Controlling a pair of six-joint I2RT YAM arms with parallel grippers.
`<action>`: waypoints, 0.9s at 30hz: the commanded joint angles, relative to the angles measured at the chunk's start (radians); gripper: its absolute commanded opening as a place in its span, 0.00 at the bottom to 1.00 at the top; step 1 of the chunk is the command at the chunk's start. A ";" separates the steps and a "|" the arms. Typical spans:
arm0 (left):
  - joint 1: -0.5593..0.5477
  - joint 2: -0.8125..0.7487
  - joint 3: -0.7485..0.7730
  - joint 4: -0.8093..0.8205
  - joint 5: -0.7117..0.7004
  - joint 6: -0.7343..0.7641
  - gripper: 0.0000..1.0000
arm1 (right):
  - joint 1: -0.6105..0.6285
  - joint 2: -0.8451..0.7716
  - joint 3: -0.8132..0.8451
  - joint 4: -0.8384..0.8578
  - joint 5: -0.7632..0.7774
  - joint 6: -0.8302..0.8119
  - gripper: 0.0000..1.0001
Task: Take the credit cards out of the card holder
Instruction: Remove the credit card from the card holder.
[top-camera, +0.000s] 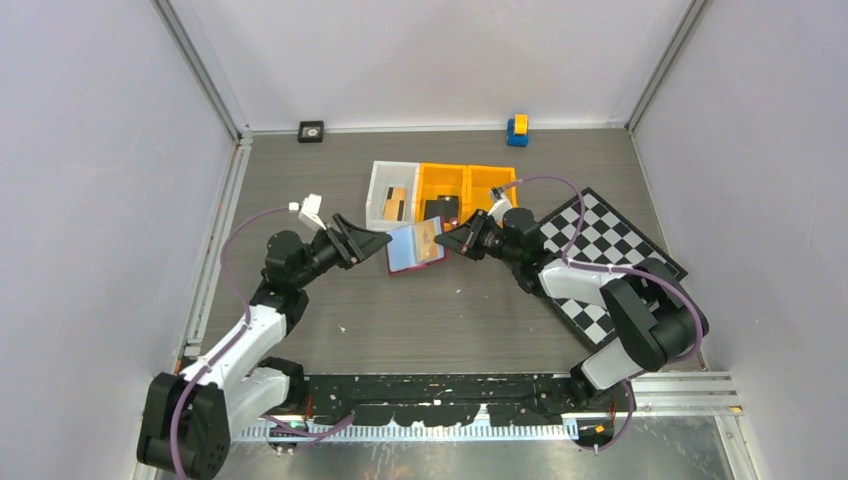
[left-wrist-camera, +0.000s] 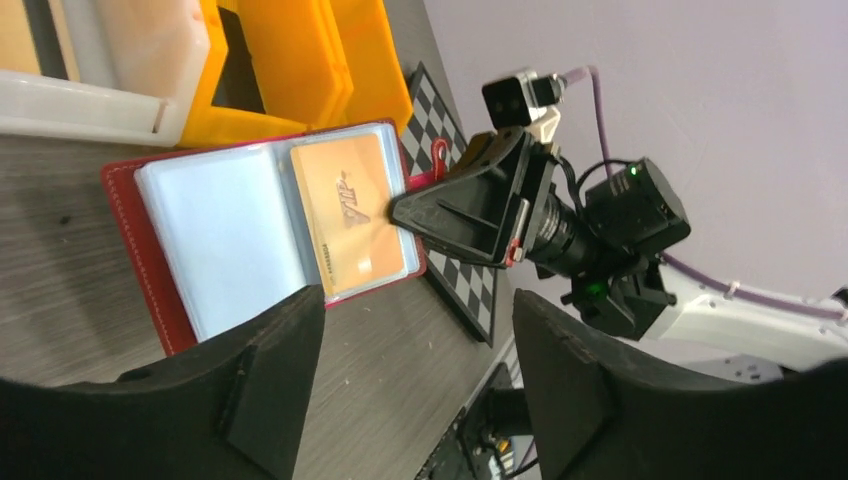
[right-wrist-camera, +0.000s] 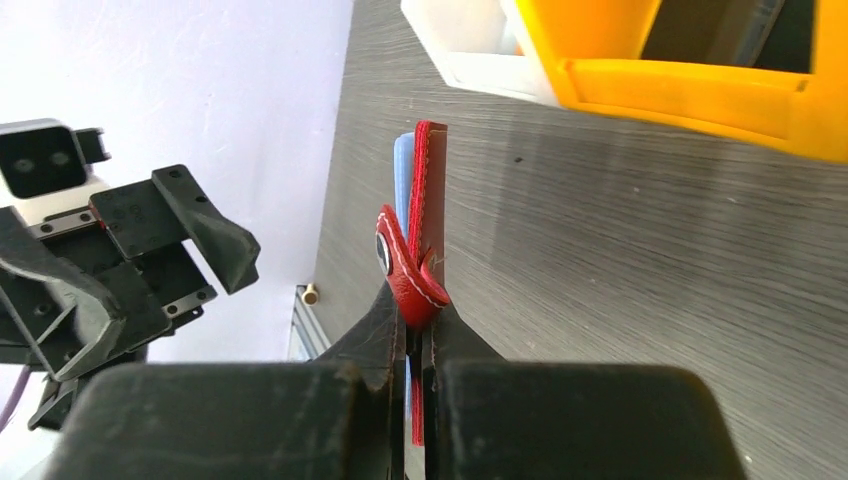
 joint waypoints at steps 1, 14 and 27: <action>0.010 -0.070 -0.029 -0.101 -0.143 0.031 0.83 | -0.002 -0.101 -0.009 -0.030 0.108 -0.048 0.01; 0.017 -0.070 -0.049 -0.069 -0.140 0.028 0.98 | -0.004 -0.297 -0.075 -0.139 0.315 -0.109 0.01; 0.018 -0.077 -0.044 -0.084 -0.143 0.031 0.97 | -0.003 -0.328 0.045 -0.521 0.594 -0.022 0.00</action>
